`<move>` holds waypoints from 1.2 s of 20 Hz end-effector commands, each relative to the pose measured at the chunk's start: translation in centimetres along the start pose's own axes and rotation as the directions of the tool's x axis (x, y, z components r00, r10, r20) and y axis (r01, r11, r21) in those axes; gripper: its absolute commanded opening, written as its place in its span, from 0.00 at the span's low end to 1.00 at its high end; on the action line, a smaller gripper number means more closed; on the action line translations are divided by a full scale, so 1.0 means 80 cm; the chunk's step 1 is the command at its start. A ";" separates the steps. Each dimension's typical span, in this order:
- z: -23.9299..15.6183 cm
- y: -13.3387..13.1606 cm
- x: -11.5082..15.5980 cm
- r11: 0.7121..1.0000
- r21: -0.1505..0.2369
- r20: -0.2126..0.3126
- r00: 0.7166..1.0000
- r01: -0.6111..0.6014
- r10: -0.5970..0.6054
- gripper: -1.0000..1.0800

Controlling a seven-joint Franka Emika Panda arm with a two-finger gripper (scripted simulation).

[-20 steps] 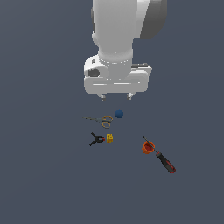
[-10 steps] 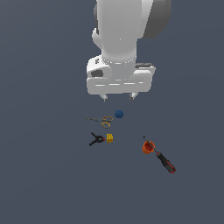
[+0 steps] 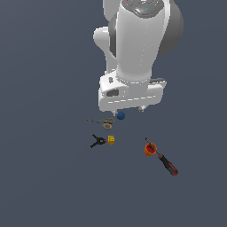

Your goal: Pick up a designated object from a clutter of objects.

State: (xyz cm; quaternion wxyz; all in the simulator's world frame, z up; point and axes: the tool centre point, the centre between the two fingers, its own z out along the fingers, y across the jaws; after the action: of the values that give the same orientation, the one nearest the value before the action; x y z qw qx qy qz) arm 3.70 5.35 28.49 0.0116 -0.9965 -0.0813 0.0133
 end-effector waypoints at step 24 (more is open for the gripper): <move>0.207 -0.171 0.140 0.843 -0.036 -0.004 0.844 0.536 -0.537 0.96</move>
State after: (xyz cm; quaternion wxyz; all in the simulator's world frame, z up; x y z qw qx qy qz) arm 11.89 20.43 12.67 -0.0016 -0.9376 -0.3476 0.0028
